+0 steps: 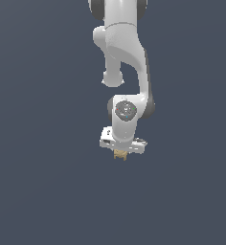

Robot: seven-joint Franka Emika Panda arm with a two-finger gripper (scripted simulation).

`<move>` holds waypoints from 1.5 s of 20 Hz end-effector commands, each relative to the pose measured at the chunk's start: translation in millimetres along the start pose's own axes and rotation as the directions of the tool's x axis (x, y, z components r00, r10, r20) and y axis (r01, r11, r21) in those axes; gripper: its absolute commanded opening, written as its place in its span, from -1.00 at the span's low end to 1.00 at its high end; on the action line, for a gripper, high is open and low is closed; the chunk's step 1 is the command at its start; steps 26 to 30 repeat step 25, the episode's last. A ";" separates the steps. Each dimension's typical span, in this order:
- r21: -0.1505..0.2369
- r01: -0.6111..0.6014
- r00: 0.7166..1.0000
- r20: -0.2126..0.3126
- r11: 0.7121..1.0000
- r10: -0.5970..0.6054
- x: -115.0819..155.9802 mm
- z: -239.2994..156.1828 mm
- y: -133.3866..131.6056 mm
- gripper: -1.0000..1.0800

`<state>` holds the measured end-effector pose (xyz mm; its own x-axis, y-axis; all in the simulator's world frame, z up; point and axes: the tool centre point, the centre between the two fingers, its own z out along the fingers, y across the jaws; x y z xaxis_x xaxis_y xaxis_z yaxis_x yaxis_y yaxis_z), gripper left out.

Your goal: Pick up the object and move it to a goal position.

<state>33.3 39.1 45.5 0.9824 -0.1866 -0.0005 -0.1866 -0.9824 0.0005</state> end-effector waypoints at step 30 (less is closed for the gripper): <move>0.000 0.002 1.000 -0.001 1.000 -0.002 -47.4 -93.8 -133.5 -1.00</move>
